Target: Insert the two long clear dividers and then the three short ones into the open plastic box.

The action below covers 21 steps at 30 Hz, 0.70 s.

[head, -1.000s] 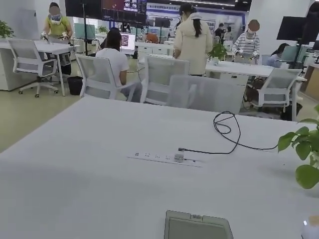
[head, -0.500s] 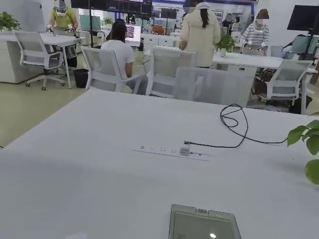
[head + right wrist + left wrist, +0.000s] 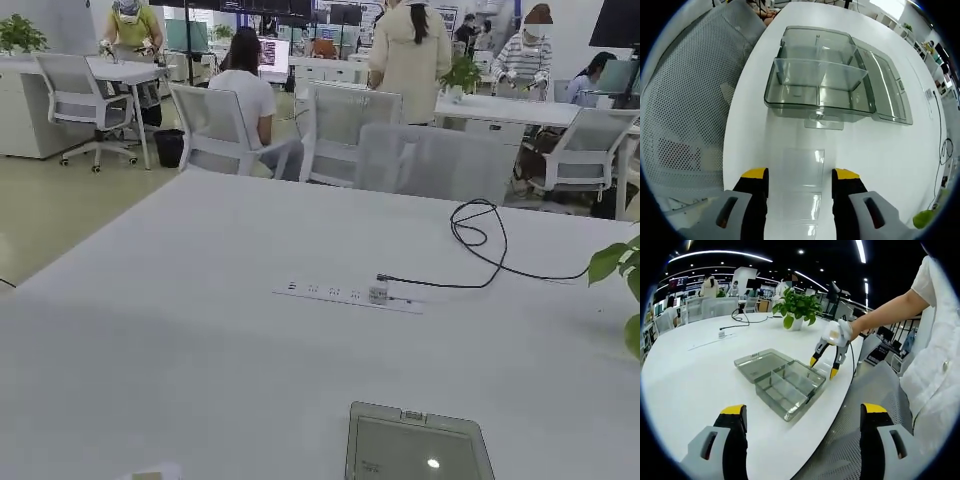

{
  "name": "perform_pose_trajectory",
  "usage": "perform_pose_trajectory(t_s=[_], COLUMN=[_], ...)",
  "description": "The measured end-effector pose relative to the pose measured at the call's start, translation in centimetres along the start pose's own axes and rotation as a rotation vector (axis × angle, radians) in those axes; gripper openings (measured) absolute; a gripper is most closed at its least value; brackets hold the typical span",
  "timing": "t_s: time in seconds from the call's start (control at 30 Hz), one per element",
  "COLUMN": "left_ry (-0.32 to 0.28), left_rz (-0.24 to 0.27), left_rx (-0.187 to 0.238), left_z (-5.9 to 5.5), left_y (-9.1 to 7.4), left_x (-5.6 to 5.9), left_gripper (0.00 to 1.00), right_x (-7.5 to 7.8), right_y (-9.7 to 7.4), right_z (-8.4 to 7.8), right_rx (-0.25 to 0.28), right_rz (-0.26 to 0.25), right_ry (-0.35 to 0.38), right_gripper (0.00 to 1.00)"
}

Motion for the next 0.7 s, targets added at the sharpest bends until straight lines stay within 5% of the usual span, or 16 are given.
perform_pose_trajectory(t_s=[0.23, 0.47, 0.7], left_ry=[0.008, 0.007, 0.005], left_rz=[-0.009, -0.014, -0.017], left_rx=[-0.016, -0.016, -0.018], left_z=[-0.30, -0.41, -0.89], left_y=[0.17, 0.13, 0.24], left_x=[-0.20, -0.41, -0.33], left_gripper=[0.97, 0.98, 0.98], right_x=[0.32, 0.52, 0.34], right_y=[-0.10, -0.10, -0.01], right_z=[0.01, 0.11, 0.11], right_rx=[0.007, 0.005, -0.002], right_rz=[-0.008, -0.015, -0.019], right_ry=[0.012, 0.014, 0.014], right_gripper=[0.48, 0.33, 0.33])
Point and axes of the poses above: the centre of the closed fingertips' face, and the gripper's own axes: y roughly forward along the fingers, x roughly to its right, z roughly out of its top, the point moved 8 cm from there along -y, roughly backward along the fingers, and after that the axes turned 9 degrees about -z, right-handed, at the moved point
